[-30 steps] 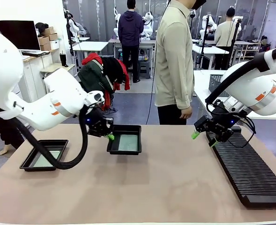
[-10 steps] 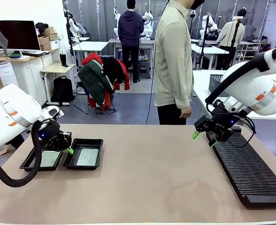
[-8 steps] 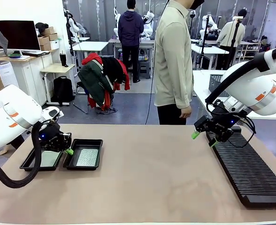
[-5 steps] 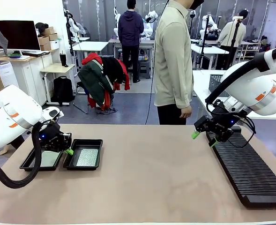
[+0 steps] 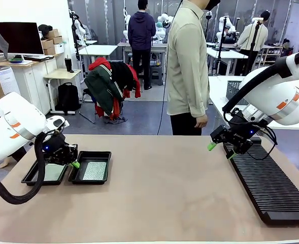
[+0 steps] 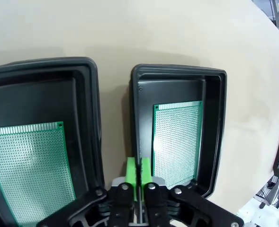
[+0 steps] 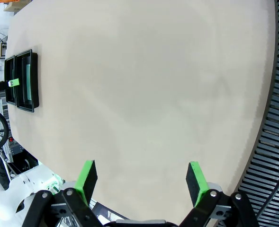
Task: Inspect and transfer BCBs to ESD trays.
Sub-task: Pick up the ESD tray and place it on the left side of the table.
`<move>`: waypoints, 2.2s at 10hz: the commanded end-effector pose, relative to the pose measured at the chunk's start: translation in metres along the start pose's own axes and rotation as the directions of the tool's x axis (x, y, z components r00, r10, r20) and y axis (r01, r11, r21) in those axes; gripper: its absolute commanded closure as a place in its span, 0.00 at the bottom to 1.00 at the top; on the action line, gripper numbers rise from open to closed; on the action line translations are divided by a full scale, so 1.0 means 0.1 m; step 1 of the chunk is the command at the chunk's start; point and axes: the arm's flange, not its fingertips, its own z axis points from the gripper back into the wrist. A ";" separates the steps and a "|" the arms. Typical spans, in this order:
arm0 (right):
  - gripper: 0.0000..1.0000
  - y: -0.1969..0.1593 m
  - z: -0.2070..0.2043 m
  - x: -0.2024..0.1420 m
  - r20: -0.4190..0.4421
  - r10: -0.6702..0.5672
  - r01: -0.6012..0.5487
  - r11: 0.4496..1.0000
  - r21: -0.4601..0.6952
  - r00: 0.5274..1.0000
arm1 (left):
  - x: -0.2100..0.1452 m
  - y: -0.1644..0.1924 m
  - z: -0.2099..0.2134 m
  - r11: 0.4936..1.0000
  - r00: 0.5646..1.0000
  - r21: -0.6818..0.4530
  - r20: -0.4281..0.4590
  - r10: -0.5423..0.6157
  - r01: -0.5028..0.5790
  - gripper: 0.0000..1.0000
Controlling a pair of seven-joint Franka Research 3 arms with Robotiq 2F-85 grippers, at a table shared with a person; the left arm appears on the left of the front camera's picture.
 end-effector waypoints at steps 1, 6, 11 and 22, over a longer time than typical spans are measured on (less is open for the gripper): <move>0.00 0.02 -0.01 0.02 0.004 -0.015 0.015 1.000 -0.023 1.000 | -0.01 -0.08 0.00 1.000 1.000 0.026 0.009 0.014 -0.014 0.81; 0.00 0.02 -0.01 0.02 0.004 -0.015 0.015 1.000 -0.023 1.000 | -0.05 -0.36 0.08 0.991 0.999 0.131 0.027 -0.025 0.021 0.34; 0.00 0.02 -0.01 0.02 0.004 -0.015 0.015 1.000 -0.023 1.000 | -0.17 -0.99 0.49 0.936 0.998 0.345 -0.020 -0.064 0.067 0.01; 0.00 0.02 -0.01 0.02 0.004 -0.015 0.015 1.000 -0.023 1.000 | -0.32 -1.34 0.96 0.893 0.997 0.443 -0.060 -0.056 0.076 0.00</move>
